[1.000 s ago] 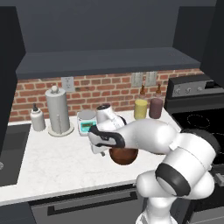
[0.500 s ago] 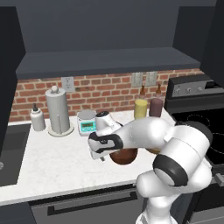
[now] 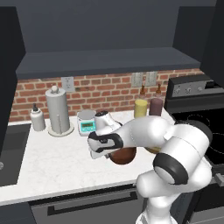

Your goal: Pick up the bowls on the counter and stack them on top of one another in the open cabinet. Place the smaller bowl on top of the larger bowl.

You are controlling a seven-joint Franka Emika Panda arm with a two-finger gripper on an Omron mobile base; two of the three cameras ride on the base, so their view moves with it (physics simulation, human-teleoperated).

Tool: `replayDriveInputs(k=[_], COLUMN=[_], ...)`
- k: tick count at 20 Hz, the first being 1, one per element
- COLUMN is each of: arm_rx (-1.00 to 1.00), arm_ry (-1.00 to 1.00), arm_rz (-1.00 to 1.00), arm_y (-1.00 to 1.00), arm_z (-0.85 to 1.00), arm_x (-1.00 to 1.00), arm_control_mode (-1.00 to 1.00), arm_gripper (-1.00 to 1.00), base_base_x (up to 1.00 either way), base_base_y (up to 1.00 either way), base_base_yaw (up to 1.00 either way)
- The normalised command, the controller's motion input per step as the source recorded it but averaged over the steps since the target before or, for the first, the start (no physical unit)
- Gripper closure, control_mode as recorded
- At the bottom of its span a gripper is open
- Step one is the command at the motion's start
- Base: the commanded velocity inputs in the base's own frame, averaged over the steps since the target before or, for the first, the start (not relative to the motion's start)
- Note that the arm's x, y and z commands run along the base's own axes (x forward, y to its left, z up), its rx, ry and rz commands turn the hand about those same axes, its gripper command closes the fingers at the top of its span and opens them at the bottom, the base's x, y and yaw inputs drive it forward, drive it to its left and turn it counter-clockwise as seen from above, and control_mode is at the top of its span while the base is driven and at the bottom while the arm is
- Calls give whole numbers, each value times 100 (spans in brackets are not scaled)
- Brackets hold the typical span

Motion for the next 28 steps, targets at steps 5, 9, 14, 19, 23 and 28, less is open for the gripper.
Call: replayDriveInputs(k=[5, 9, 14, 19, 23, 28], arm_rx=[0, 0, 0, 0, 0, -8], arm_ry=[-3, -3, 3, 11, 7, 1], arm_rz=[0, 0, -2, -6, -6, -1], arm_y=[-14, -45, -69, -80, -52, -40], arm_z=[25, 76, 62, 33, 22, -2], arm_x=[0, 0, 11, 33, 44, 44], arm_control_mode=[-100, -100, -100, -100, -100, -100], arm_gripper=[100, 100, 100, 100, 100, 100], base_base_x=[0, 0, 0, 0, 0, 0], base_base_y=[0, 0, 0, 0, 0, 0], base_base_yaw=[0, 0, 0, 0, 0, 0])
